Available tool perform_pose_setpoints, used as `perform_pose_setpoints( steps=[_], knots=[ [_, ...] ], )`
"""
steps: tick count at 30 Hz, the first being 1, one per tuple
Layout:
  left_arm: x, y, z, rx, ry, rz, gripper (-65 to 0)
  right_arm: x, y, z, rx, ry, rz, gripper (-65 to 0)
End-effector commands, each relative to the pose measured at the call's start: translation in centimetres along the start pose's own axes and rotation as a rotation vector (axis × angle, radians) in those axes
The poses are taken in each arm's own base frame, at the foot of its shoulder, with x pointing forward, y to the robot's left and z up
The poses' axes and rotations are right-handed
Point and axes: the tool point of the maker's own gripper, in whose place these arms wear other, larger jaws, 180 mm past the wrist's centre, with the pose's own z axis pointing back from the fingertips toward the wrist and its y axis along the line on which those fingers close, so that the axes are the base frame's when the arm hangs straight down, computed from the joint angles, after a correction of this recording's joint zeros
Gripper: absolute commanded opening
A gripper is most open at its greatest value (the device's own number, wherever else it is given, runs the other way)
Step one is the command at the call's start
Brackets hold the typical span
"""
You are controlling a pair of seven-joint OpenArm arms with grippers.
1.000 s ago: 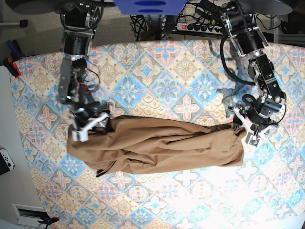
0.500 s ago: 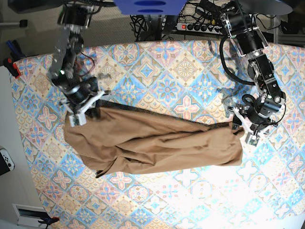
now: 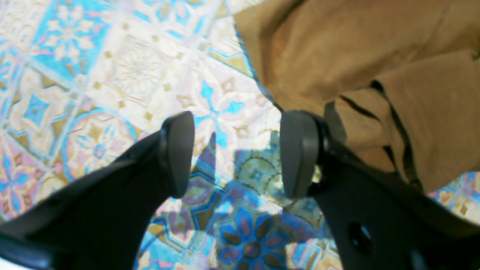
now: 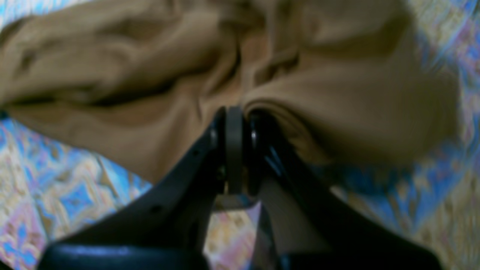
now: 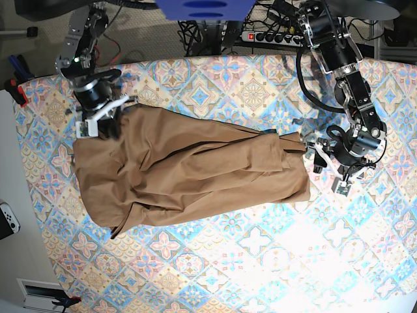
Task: Layout the t-shirt on the table in an organized manner, then fold the t-shirt properly
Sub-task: 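Drag the shirt end with the left gripper away from the robot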
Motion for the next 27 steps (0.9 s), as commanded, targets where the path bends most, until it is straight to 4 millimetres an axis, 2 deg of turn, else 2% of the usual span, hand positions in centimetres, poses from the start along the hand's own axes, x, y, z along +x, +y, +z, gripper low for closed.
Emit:
perform_pose_setpoints(
  steps=[1, 6, 10, 15, 19, 24, 27],
  knots=[
    [1.1, 0.3, 0.4, 0.007, -0.043, -0.006, -31.7, 3.5, -0.9, -0.2, -0.021, -0.109, 0.018, -65.0],
    [0.9, -0.1, 0.2, -0.003, -0.032, -0.015, -31.7, 7.6, -1.5, -2.1, -0.029, -0.130, 0.039, -65.0],
    [1.9, -2.0, -0.3, -0.047, -0.046, -0.059, -31.2, 11.2, -1.6, -3.1, -0.031, -0.169, 0.053, -65.0],
    [4.3, -5.2, -1.0, -0.113, -0.106, -0.079, -31.0, 11.3, -1.5, -3.4, -0.029, -0.149, 0.056, -65.0],
    [5.3, -5.8, -1.3, -0.125, -0.125, -0.068, -31.0, 10.7, -2.3, -3.5, -0.071, -0.116, 0.089, -65.0],
    [4.1, -6.8, -2.7, -0.167, -0.071, -0.069, -31.0, 10.3, -2.8, -3.4, -0.101, -0.097, 0.115, -65.0],
    [3.1, -6.7, -3.0, -0.169, -0.032, -0.083, -31.0, 10.3, -2.8, -3.4, -0.103, -0.096, 0.117, -65.0]
  ],
)
